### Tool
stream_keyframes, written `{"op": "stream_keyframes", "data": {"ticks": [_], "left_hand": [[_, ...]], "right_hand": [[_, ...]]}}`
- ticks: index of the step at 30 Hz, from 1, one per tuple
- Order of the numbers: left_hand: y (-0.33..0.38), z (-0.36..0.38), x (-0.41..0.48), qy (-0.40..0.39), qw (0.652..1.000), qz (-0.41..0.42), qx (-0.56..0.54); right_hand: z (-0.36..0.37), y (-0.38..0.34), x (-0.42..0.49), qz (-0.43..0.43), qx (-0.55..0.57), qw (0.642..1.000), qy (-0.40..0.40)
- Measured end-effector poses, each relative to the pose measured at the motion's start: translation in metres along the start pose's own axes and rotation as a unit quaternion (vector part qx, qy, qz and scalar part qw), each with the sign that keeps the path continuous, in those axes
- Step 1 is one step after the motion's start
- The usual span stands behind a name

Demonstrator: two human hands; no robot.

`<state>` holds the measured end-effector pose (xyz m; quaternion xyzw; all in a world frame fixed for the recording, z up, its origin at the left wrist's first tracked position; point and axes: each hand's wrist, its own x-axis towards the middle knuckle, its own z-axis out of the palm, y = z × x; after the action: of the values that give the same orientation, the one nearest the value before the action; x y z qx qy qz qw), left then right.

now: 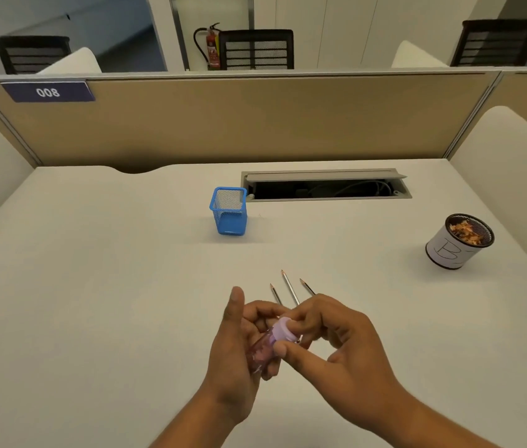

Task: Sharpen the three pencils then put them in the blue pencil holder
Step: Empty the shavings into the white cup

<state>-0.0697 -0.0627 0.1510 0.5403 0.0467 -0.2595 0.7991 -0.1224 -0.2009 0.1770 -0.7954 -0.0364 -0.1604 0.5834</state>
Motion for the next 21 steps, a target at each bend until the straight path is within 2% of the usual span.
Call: {"op": "stream_keyframes", "data": {"ticks": [5,8,11,14,17,19,21], "left_hand": [[-0.001,0.015,0.019,-0.012,0.985,-0.032,-0.170],[-0.009,0.034,0.025,-0.021,0.984,-0.031,-0.176],[-0.018,0.050,0.034,0.007,0.998,-0.016,-0.066],[-0.023,0.061,0.045,0.007,0.990,0.047,0.133],[-0.027,0.070,0.059,-0.076,0.935,0.161,0.306],[-0.027,0.077,0.068,-0.140,0.885,0.192,0.401],[-0.030,0.093,0.079,-0.169,0.838,0.199,0.478]], "right_hand": [[-0.032,0.004,0.011,0.015,0.080,0.989,0.126],[-0.031,0.017,0.006,0.059,0.087,0.990,0.093],[-0.039,0.031,0.002,0.085,0.050,0.993,0.065],[-0.063,0.045,0.010,0.105,0.030,0.992,0.062],[-0.084,0.062,0.019,0.127,0.007,0.988,0.087],[-0.095,0.072,0.025,0.122,-0.010,0.989,0.085],[-0.111,0.084,0.033,0.094,-0.053,0.991,0.081]]}}
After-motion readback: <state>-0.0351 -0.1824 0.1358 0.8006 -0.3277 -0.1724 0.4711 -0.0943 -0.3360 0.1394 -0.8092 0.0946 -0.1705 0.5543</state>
